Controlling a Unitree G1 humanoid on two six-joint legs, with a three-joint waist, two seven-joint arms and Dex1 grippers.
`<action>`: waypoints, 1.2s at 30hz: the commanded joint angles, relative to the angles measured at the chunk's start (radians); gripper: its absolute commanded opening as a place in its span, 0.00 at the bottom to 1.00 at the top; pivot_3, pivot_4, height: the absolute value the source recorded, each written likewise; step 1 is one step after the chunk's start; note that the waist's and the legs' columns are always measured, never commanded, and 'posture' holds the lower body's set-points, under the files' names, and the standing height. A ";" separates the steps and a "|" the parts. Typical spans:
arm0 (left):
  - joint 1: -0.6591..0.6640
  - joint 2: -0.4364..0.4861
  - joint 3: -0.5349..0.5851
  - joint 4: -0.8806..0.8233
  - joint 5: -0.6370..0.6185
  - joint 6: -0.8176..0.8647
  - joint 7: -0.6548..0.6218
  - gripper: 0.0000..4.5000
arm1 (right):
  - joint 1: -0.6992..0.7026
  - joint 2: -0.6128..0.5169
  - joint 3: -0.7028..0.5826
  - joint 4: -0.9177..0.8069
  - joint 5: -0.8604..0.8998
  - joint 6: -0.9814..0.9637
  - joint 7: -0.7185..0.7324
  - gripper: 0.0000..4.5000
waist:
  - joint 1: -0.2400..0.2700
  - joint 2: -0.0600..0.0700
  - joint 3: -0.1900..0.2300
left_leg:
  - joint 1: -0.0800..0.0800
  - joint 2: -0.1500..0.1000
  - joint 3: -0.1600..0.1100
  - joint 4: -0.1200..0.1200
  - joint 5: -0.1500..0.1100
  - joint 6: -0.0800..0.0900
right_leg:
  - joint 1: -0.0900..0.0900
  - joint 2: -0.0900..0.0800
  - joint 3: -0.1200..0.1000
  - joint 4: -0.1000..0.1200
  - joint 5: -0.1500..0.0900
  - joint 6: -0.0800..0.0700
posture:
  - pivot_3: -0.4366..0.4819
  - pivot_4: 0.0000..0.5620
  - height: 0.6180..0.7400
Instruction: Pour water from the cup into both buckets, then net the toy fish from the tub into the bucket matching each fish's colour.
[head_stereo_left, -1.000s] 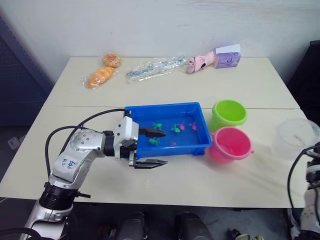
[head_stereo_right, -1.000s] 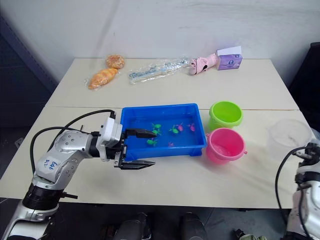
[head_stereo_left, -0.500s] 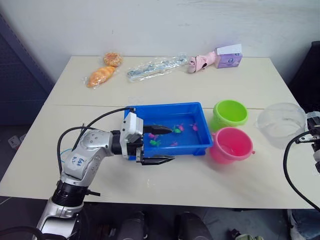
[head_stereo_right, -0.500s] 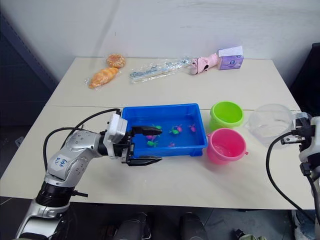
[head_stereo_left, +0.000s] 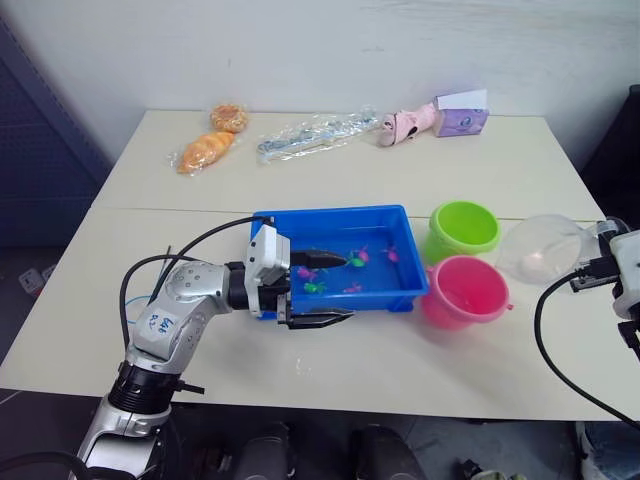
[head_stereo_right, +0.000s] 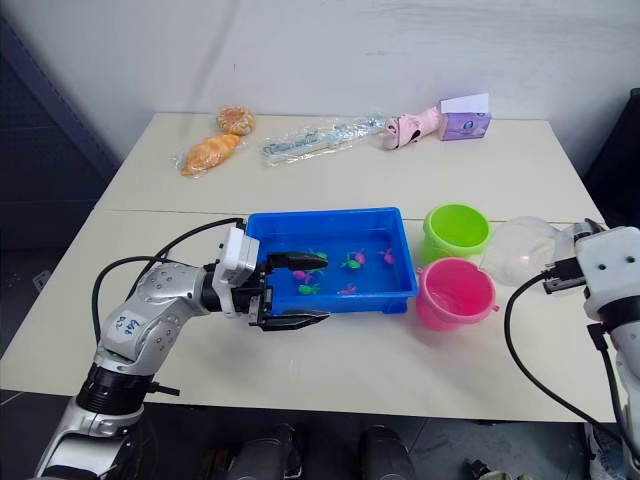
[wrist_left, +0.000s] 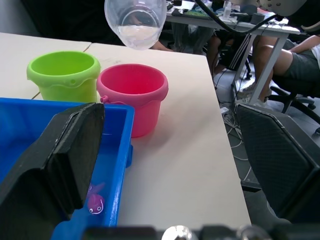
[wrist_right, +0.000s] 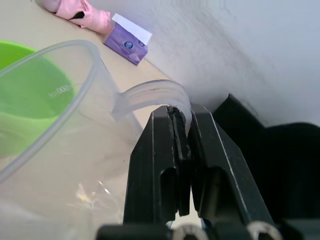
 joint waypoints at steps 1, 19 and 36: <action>0.009 -0.003 0.029 -0.022 -0.026 -0.002 0.010 1.00 | -0.006 -0.020 -0.002 0.000 -0.069 -0.084 0.013 0.01 | 0.004 0.000 0.000 | 0.000 0.000 0.000 0.000 0.000 0.000 | 0.000 0.000 0.000 0.000 0.000 0.000 | 0.48 0.27 1.00; 0.017 -0.018 0.020 -0.016 -0.018 -0.010 0.021 1.00 | 0.003 -0.007 0.005 0.086 -0.299 -0.334 0.006 0.01 | 0.004 0.000 0.000 | 0.000 0.000 0.000 0.000 0.000 0.000 | 0.001 0.000 0.000 -0.001 0.000 0.001 | 0.48 0.27 1.00; 0.016 -0.023 0.016 -0.012 -0.008 -0.020 0.021 1.00 | -0.018 0.058 -0.008 0.146 -0.242 -0.375 -0.010 0.01 | 0.004 0.000 0.000 | 0.000 0.000 0.000 0.001 0.001 -0.001 | 0.001 0.000 0.000 0.000 0.000 0.001 | 0.48 0.27 1.00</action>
